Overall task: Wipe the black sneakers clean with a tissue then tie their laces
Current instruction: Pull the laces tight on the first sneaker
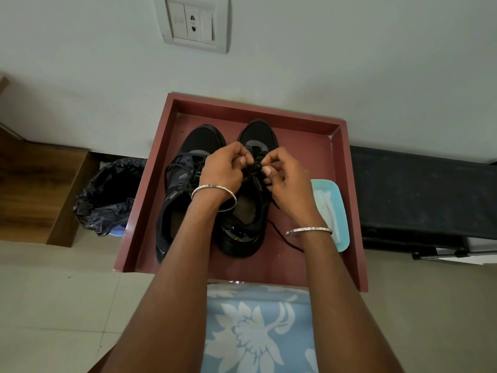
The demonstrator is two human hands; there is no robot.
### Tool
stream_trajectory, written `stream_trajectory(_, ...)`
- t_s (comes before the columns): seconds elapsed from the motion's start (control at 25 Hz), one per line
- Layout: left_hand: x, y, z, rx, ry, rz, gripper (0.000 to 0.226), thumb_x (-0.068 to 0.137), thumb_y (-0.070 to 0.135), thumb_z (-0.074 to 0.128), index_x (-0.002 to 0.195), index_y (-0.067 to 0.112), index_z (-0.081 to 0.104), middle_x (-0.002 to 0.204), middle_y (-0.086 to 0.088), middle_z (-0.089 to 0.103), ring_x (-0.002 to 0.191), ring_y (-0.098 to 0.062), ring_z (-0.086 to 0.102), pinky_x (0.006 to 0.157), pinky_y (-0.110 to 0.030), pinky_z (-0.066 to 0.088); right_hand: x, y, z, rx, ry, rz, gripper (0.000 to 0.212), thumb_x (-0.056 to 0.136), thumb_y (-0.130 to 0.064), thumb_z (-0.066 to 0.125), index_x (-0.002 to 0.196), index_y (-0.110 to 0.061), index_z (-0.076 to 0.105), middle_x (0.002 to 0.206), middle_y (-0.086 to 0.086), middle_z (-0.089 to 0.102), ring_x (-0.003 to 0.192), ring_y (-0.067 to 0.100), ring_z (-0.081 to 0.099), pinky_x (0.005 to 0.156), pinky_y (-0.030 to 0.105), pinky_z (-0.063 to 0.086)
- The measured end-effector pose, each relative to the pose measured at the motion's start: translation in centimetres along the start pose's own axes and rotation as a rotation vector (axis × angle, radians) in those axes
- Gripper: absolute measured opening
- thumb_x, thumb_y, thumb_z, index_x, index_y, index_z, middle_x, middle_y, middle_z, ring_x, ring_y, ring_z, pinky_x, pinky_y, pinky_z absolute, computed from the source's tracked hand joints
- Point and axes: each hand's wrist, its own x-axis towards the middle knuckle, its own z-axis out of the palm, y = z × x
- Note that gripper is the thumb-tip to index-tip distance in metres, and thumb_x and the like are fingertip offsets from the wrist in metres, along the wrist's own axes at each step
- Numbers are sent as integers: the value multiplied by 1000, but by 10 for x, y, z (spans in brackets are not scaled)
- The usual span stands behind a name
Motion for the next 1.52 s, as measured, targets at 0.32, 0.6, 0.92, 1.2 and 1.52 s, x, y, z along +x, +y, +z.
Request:
stream_trajectory(0.32, -4, -7, -28, -17, -352, -191, 52, 80, 10, 82, 123, 22, 57, 103, 1, 54, 95, -16, 56, 99, -36, 51, 1, 1, -6, 89, -53, 15, 12, 86, -11, 75, 89, -23, 75, 81, -12, 73, 76, 2, 68, 68, 22, 52)
stream_trajectory(0.6, -4, -6, -22, -78, -235, -265, 62, 72, 10, 87, 124, 20, 55, 100, -2, 58, 84, -14, 58, 95, -38, 55, -1, -1, -1, -44, -98, -116, 19, 95, -6, 56, 92, -25, 56, 95, -5, 63, 89, 14, 59, 74, 28, 49)
stream_trajectory(0.92, -4, -4, -25, -74, -203, -279, 66, 70, 13, 90, 125, 19, 54, 98, -1, 62, 87, -15, 62, 93, -37, 55, 4, 2, -5, 27, -30, -34, 12, 87, -6, 72, 94, -16, 74, 91, -8, 75, 87, 3, 69, 79, 22, 55)
stream_trajectory(1.2, -4, -5, -21, -36, -202, -210, 42, 72, 20, 89, 105, 22, 63, 99, -2, 65, 87, -17, 64, 85, -31, 55, 1, -10, 8, -223, 71, -127, 15, 91, -4, 61, 93, -19, 61, 87, -9, 66, 80, 12, 61, 65, 27, 45)
stream_trajectory(1.52, 1, -7, -17, 211, -162, 124, 20, 90, 12, 68, 91, 32, 64, 89, 4, 65, 80, -14, 59, 81, -41, 54, 1, -11, 10, -200, 96, -78, 12, 93, -7, 62, 92, -19, 62, 85, -9, 67, 77, 11, 61, 66, 29, 48)
